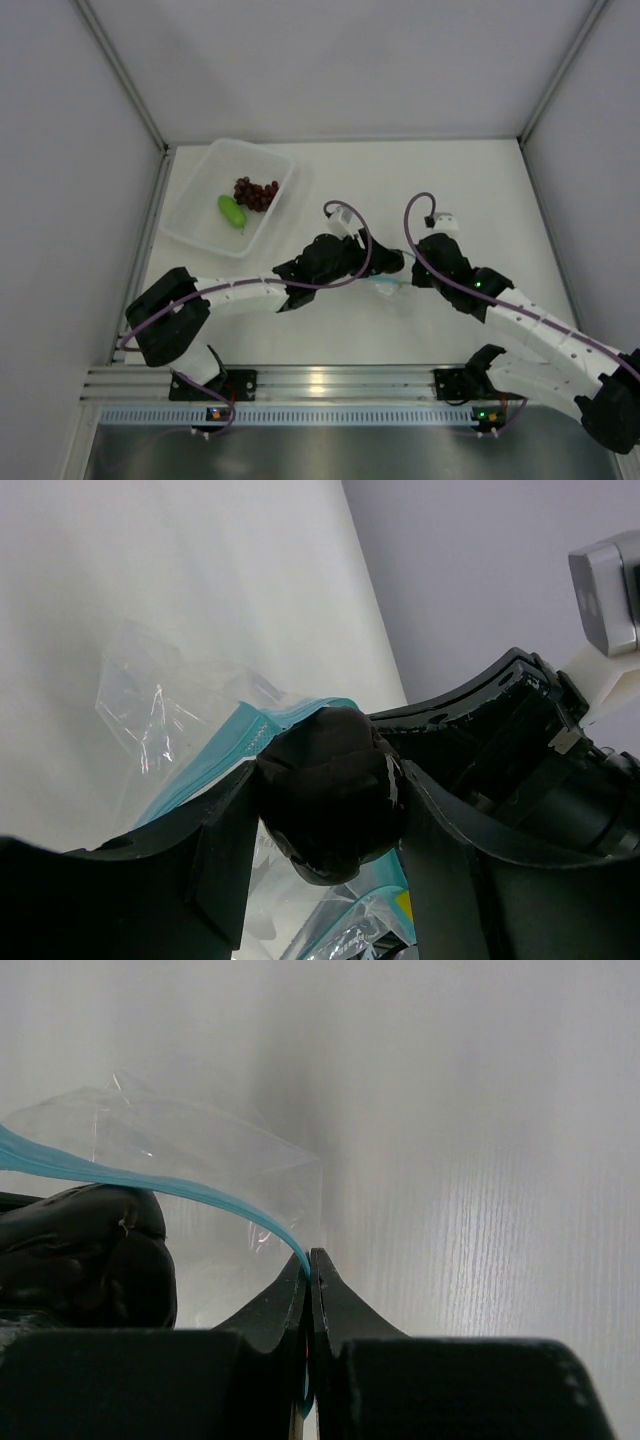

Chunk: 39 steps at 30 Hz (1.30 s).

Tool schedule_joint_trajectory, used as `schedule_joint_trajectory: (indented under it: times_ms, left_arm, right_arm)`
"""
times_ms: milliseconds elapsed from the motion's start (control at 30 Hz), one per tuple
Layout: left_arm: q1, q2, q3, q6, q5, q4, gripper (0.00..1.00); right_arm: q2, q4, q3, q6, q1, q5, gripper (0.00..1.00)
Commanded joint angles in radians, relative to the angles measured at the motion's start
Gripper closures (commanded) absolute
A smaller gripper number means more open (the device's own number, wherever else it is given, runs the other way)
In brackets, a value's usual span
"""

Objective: Open the zip-top bag and remove the fake food

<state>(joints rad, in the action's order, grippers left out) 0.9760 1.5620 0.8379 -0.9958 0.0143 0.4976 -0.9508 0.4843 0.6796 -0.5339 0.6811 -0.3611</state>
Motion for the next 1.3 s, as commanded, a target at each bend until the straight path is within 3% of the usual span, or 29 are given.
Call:
schedule_joint_trajectory:
  times_ms: [0, 200, 400, 500, 533, 633, 733, 833, 1267]
  left_arm:
    - [-0.007, -0.043, -0.045, -0.066, 0.001, 0.245, 1.00]
    - [-0.008, -0.023, -0.042, -0.064, 0.009, 0.257, 1.00]
    - [-0.013, 0.020, 0.021, 0.011, -0.080, 0.201, 1.00]
    - [-0.011, 0.038, 0.027, 0.040, -0.083, 0.157, 0.92]
    - [-0.013, 0.040, 0.023, 0.043, -0.073, 0.159, 0.85]
    - [-0.013, 0.058, 0.027, 0.052, -0.082, 0.157, 0.79]
    - [-0.011, 0.087, 0.036, 0.059, -0.097, 0.147, 0.88]
    - [-0.011, 0.113, 0.035, 0.066, -0.109, 0.147, 0.81]
    - [-0.011, 0.193, 0.079, 0.000, -0.171, 0.174, 0.74]
  right_arm:
    - [0.053, -0.079, -0.029, -0.028, 0.015, -0.006, 1.00]
    - [0.044, -0.058, -0.029, -0.014, 0.028, -0.004, 1.00]
    - [0.076, -0.050, -0.018, 0.020, 0.038, 0.005, 1.00]
    - [0.093, -0.041, -0.006, 0.026, 0.043, 0.005, 1.00]
    - [0.093, -0.041, -0.005, 0.028, 0.044, 0.002, 1.00]
    - [0.087, -0.041, -0.009, 0.028, 0.046, -0.001, 1.00]
    - [0.073, -0.041, -0.008, 0.028, 0.048, -0.001, 1.00]
    - [0.069, -0.041, -0.008, 0.031, 0.049, 0.001, 1.00]
    - [0.030, -0.108, -0.048, 0.003, 0.049, 0.037, 1.00]
